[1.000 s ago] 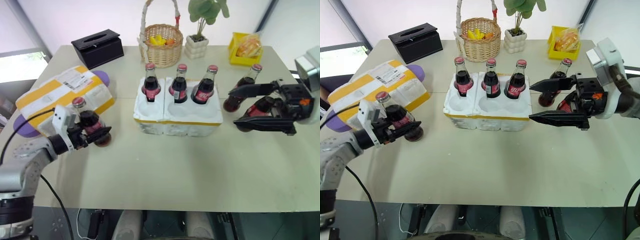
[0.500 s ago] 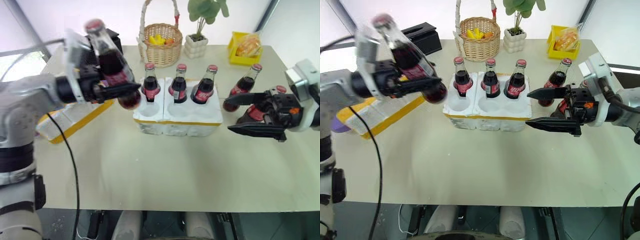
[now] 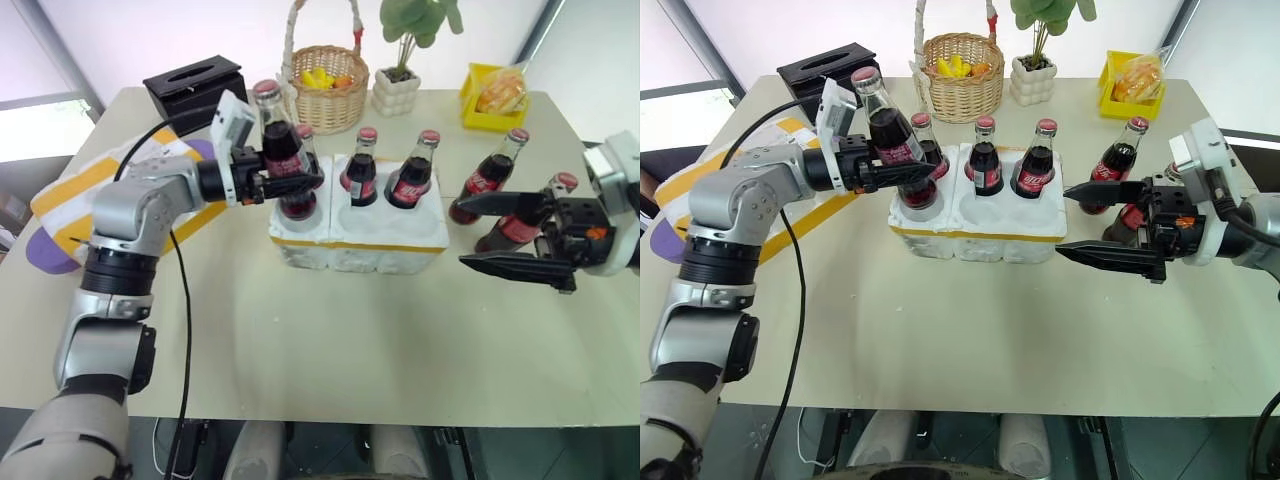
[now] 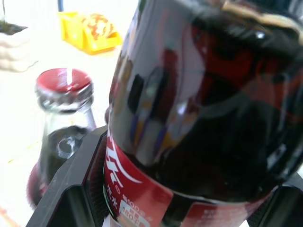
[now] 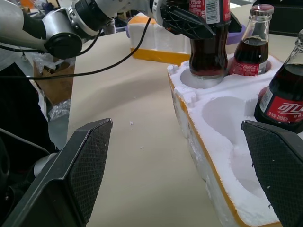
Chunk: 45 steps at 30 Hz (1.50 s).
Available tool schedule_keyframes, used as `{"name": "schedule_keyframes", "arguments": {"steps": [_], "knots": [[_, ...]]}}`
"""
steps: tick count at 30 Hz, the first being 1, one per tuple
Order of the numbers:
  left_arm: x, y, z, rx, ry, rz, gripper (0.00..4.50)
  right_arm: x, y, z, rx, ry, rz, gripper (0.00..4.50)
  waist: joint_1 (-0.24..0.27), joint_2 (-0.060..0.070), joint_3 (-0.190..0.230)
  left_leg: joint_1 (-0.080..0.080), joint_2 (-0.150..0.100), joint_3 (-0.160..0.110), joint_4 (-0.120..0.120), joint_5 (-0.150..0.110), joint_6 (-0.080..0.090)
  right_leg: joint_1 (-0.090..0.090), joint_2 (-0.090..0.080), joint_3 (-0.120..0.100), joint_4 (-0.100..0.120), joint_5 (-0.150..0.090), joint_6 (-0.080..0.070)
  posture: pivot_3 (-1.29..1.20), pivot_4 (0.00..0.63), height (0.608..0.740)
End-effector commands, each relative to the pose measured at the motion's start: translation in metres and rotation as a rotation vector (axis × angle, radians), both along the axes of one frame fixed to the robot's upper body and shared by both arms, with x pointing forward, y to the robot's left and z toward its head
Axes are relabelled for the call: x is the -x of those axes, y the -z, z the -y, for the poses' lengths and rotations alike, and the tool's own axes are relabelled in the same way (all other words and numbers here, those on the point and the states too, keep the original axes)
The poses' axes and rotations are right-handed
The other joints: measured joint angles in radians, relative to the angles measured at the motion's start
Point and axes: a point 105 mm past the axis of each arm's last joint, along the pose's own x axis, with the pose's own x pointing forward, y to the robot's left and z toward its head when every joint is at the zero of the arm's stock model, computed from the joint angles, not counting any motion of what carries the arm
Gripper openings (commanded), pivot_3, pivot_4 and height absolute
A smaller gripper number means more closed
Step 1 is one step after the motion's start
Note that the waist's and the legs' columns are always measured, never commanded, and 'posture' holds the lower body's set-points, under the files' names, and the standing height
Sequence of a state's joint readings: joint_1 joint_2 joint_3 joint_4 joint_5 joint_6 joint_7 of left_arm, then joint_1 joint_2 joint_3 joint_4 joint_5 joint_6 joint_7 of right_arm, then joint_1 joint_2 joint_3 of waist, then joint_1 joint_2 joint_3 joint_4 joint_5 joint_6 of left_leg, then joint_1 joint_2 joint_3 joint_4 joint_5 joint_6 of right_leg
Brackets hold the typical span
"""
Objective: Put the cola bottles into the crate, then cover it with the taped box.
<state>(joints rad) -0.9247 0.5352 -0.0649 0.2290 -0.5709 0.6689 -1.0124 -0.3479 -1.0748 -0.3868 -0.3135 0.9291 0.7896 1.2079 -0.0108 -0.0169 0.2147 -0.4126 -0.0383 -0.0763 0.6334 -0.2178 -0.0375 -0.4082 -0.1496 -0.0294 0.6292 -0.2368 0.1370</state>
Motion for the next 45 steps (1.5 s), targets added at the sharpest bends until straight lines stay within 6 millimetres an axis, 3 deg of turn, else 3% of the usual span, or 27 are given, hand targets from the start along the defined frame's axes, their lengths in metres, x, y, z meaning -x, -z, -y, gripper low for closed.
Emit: {"name": "schedule_keyframes", "arguments": {"steps": [1,15,24,33,35,37,45], "knots": [[0.011,-0.018,0.01,-0.008,0.069,0.098,2.87,0.006,-0.009,-0.002,-0.012,-0.013,0.053,4.5,-0.001,0.0,0.0,0.0,0.0,0.0,0.0,0.0,0.0,0.0,0.0,0.0,0.0,0.0,0.0,0.0,0.15,0.74],[0.022,0.016,-0.001,-0.216,0.101,0.128,2.87,0.0,-0.01,-0.001,-0.047,-0.008,0.057,4.5,-0.004,0.0,0.0,0.0,0.0,0.0,0.0,0.0,0.0,0.0,0.0,0.0,0.0,0.0,0.0,0.0,0.15,0.74],[0.001,0.044,0.006,-0.279,0.044,0.146,2.87,-0.005,-0.01,0.001,-0.036,0.017,0.075,4.5,-0.001,0.0,0.0,0.0,0.0,0.0,0.001,0.0,0.0,0.001,0.0,0.0,0.0,0.0,0.0,0.0,0.15,0.74],[-0.004,0.05,0.002,-0.236,-0.003,0.118,2.87,-0.004,-0.01,0.002,-0.033,0.018,0.074,4.5,0.001,0.0,0.0,0.001,0.0,0.0,0.004,0.0,0.0,0.003,0.0,0.0,0.001,0.0,0.001,0.0,0.15,0.74],[-0.004,0.049,0.002,-0.223,-0.011,0.111,3.88,-0.004,-0.01,0.001,-0.034,0.016,0.075,4.5,-0.001,0.0,0.0,0.001,0.0,0.0,0.005,0.0,0.0,0.003,0.0,0.0,0.001,0.001,0.001,0.0,0.15,0.74],[-0.003,0.048,0.001,-0.21,-0.012,0.105,4.45,-0.005,-0.011,0.001,-0.035,0.014,0.077,4.5,0.0,0.0,0.0,0.001,0.0,0.0,0.006,0.0,0.0,0.004,0.0,0.0,0.001,0.001,0.002,0.0,0.15,0.74],[0.006,0.036,-0.006,-0.164,-0.023,0.098,4.45,-0.008,-0.011,-0.001,-0.04,0.006,0.083,4.5,0.0,0.0,0.0,0.0,0.0,-0.001,0.009,0.0,0.0,0.004,0.0,0.0,0.001,0.002,0.002,0.0,0.15,0.74]]}}
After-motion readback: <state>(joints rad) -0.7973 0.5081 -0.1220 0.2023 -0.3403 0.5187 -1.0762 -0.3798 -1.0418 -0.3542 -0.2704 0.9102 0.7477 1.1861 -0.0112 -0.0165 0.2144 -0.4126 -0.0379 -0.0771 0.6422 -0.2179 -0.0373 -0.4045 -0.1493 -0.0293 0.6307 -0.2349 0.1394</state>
